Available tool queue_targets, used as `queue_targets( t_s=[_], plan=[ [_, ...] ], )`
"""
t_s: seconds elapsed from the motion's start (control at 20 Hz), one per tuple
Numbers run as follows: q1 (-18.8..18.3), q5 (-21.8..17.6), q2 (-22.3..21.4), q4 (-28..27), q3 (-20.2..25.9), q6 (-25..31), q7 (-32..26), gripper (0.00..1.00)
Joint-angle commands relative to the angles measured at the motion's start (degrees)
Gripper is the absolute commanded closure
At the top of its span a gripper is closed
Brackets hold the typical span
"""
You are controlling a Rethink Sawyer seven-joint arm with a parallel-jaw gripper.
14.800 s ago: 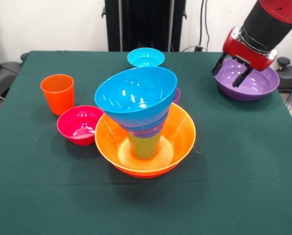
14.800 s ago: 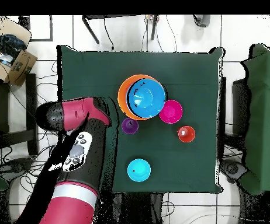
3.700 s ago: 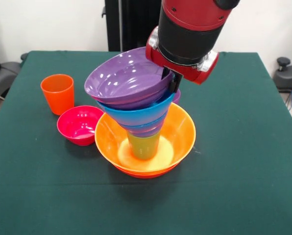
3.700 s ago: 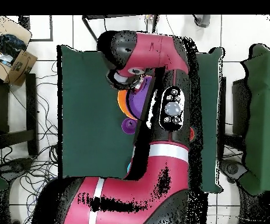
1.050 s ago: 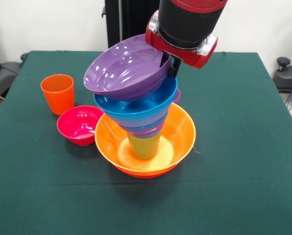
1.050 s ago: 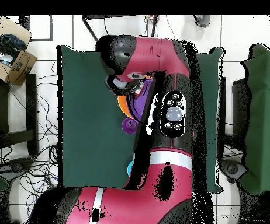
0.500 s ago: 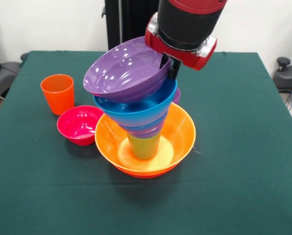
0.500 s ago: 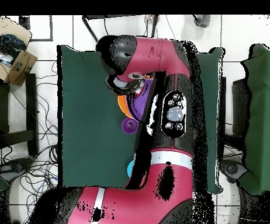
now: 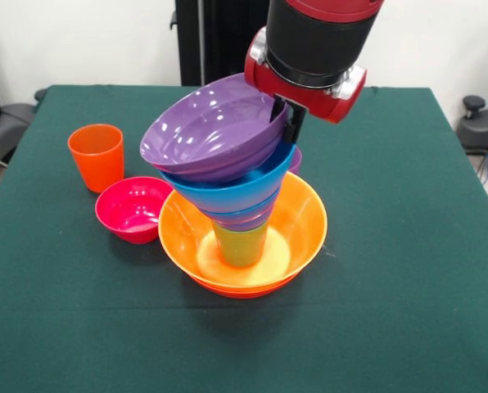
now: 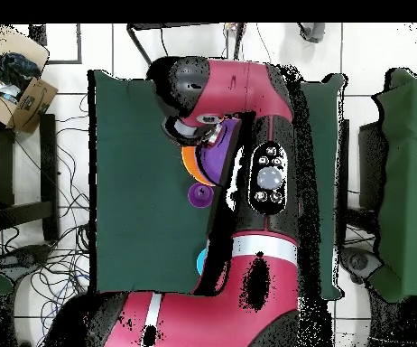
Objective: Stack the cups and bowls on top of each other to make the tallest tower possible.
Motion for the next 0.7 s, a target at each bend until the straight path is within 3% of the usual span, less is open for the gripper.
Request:
queue_targets(
  t_s=[0.05,0.5,0.55,0.7],
  plan=[
    [-0.1,-4.8,0.2,6.0,5.0,-5.0,-12.6,1.0],
    [0.3,-5.9,1.8,3.8,4.6,-4.2,-12.5,1.0],
    [0.3,-6.0,1.6,4.1,4.6,-4.1,-12.5,0.0],
    [0.3,-6.1,1.5,4.0,4.5,-3.3,-12.6,0.0]
  ],
)
